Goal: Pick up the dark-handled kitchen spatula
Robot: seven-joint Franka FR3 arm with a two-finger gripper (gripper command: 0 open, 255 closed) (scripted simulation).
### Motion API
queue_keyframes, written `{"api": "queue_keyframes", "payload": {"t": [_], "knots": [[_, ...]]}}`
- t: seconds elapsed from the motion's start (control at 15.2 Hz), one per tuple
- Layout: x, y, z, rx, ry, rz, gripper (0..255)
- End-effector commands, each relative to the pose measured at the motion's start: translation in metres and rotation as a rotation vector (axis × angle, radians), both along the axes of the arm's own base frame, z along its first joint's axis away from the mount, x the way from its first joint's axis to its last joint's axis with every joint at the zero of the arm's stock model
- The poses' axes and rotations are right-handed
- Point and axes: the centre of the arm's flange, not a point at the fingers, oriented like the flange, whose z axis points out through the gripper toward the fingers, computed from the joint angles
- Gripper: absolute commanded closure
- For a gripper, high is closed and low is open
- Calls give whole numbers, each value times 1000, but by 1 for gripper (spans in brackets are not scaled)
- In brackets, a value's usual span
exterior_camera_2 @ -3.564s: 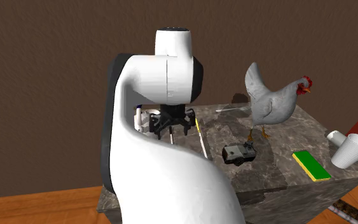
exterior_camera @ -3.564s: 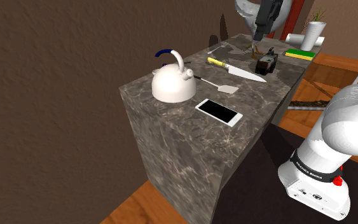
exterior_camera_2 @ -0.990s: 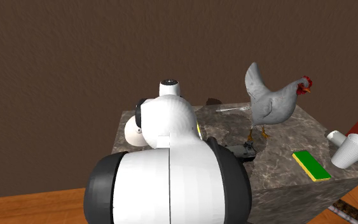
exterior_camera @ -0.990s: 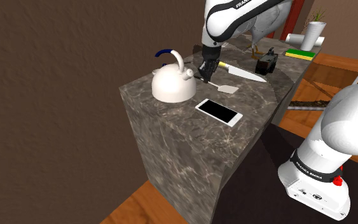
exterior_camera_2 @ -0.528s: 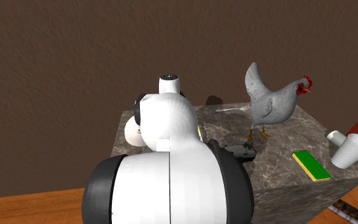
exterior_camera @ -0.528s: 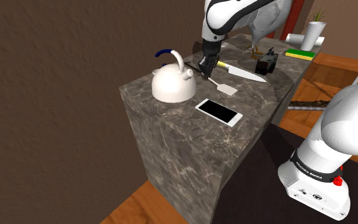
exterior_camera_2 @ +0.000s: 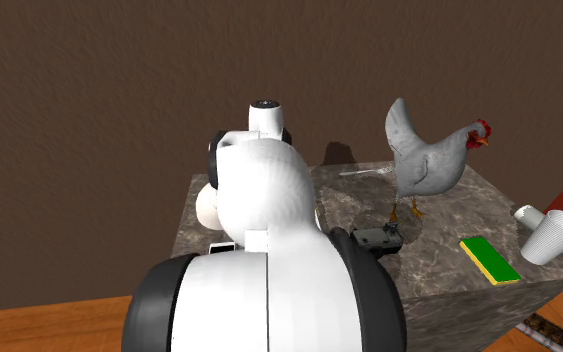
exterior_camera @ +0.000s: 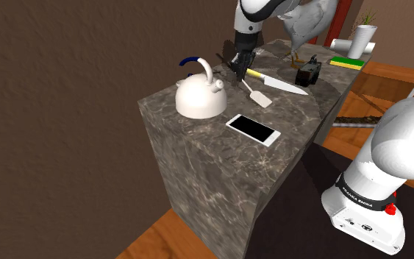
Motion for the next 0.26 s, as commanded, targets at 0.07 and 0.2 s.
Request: {"api": "queue_keyframes", "payload": {"t": [0.07, 0.2], "knots": [[0, 0, 16, 0, 1, 0, 255], [0, 0, 17, 0, 1, 0, 255]]}}
